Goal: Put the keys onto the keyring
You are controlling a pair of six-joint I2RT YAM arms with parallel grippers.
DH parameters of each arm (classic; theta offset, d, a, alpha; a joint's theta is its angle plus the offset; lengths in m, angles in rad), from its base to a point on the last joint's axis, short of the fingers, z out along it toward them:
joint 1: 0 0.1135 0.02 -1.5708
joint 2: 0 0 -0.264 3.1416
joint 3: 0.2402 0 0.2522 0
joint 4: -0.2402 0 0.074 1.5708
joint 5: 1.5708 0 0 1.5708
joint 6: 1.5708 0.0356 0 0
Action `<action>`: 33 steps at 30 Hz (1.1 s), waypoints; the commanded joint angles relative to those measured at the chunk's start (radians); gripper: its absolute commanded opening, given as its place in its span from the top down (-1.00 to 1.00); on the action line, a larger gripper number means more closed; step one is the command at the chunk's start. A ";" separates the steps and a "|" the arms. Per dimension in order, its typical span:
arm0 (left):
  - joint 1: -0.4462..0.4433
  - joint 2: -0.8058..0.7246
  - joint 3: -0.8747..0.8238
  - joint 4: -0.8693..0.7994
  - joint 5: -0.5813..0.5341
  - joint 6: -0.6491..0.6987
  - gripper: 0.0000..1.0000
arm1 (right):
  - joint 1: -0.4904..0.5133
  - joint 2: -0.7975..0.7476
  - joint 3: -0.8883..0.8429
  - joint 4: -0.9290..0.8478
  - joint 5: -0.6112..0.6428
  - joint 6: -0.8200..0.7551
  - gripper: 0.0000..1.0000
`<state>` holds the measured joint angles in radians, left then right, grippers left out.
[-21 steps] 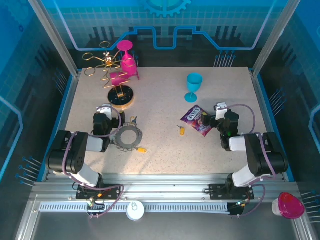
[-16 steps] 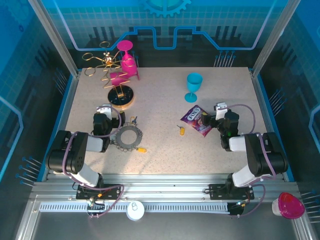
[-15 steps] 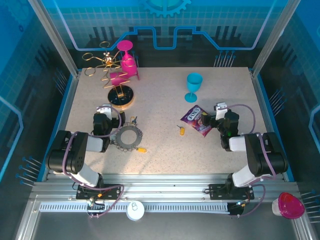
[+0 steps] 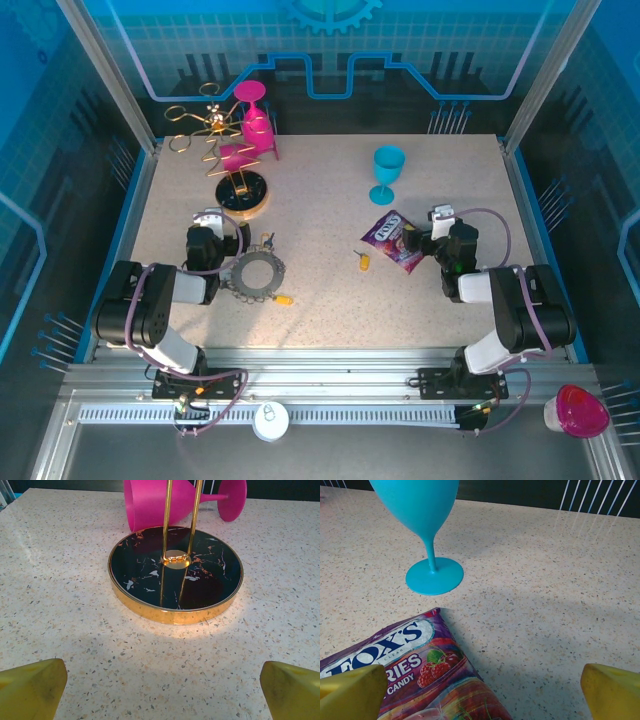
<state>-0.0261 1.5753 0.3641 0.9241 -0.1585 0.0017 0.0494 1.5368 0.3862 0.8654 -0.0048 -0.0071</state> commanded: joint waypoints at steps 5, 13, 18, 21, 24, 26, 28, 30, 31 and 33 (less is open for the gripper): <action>0.026 -0.026 0.017 -0.001 0.068 -0.016 -0.98 | -0.010 0.005 0.018 0.014 -0.007 0.000 -0.99; 0.028 -0.161 -0.043 -0.004 0.045 -0.025 -0.98 | -0.015 -0.162 -0.013 -0.076 -0.005 0.008 -0.99; 0.028 -0.405 -0.060 -0.212 0.037 -0.008 -0.98 | 0.003 -0.423 -0.004 -0.377 0.087 0.065 -0.99; 0.031 -0.541 -0.020 -0.433 -0.001 -0.042 -0.99 | 0.004 -0.575 0.002 -0.562 0.156 0.198 -1.00; 0.033 -0.640 0.034 -0.657 -0.018 -0.127 -0.99 | -0.002 -0.685 0.047 -0.811 0.165 0.350 -0.99; 0.034 -0.693 0.072 -0.797 -0.005 -0.203 -0.98 | -0.002 -0.718 0.088 -0.960 0.103 0.423 -0.99; 0.034 -0.727 0.100 -0.909 0.023 -0.280 -0.98 | 0.004 -0.723 0.130 -1.085 0.040 0.475 -0.99; 0.034 -0.755 0.119 -0.999 0.058 -0.368 -0.98 | 0.022 -0.720 0.160 -1.186 0.015 0.535 -0.99; 0.033 -0.764 0.125 -1.031 0.095 -0.399 -0.98 | 0.035 -0.717 0.171 -1.228 0.005 0.556 -0.99; 0.032 -0.774 0.137 -1.093 0.143 -0.461 -0.98 | 0.070 -0.715 0.185 -1.286 -0.002 0.591 -0.99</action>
<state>-0.0017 0.8188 0.4660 0.0391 -0.0959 -0.3088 0.0776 0.8230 0.5327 -0.1894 0.0429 0.4599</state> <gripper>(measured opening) 0.992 0.997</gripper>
